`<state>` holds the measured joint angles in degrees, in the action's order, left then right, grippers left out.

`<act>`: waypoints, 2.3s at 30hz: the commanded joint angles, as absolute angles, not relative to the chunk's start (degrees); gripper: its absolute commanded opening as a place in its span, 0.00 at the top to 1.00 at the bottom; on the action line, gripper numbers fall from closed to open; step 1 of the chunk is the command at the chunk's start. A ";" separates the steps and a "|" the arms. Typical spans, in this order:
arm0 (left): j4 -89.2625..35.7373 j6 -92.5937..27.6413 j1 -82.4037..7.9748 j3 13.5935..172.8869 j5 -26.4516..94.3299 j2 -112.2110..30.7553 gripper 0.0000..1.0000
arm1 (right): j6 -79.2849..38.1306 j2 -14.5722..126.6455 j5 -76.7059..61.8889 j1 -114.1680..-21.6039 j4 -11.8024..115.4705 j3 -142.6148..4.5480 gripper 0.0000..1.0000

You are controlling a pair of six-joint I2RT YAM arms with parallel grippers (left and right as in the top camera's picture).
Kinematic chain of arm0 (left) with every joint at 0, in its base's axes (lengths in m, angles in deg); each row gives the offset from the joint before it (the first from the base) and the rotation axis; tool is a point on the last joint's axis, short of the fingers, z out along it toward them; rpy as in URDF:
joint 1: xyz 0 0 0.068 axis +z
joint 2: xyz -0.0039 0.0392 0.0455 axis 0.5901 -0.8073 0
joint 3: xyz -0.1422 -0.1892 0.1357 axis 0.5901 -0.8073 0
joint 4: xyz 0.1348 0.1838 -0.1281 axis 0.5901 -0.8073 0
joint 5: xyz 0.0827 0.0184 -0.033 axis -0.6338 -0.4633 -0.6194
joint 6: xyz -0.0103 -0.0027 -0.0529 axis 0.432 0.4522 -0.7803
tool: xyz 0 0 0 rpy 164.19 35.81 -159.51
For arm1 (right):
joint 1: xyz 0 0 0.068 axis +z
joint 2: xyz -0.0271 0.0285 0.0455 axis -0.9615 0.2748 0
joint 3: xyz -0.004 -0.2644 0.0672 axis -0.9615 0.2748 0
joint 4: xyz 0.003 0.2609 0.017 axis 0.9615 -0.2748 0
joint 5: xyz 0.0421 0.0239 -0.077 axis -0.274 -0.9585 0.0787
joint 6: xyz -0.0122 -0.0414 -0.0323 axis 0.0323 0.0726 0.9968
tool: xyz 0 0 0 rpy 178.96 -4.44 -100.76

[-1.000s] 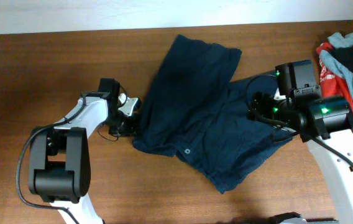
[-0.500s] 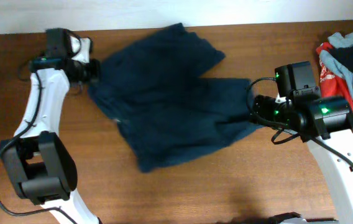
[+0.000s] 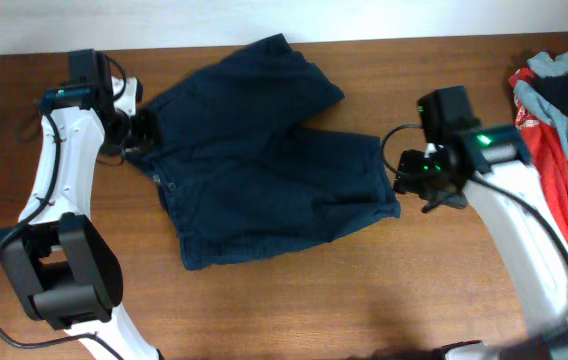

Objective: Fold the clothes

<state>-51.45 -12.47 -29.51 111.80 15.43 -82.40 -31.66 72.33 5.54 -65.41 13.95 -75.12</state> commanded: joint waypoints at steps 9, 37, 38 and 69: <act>-63.95 -10.54 -29.62 112.61 20.32 -73.74 0.71 | -21.87 78.80 0.82 -65.89 16.44 -75.21 0.28; -49.02 -25.21 -30.06 58.58 22.66 -33.70 0.47 | -27.09 52.62 -0.05 -65.93 33.51 -48.85 0.06; -47.08 -26.54 -30.06 56.28 22.73 -35.03 0.47 | -27.09 54.36 -0.45 -65.93 35.26 -48.83 0.05; -52.76 -21.60 -30.27 68.10 15.16 -35.43 0.99 | -13.93 61.32 -16.27 -75.57 37.11 -48.83 0.00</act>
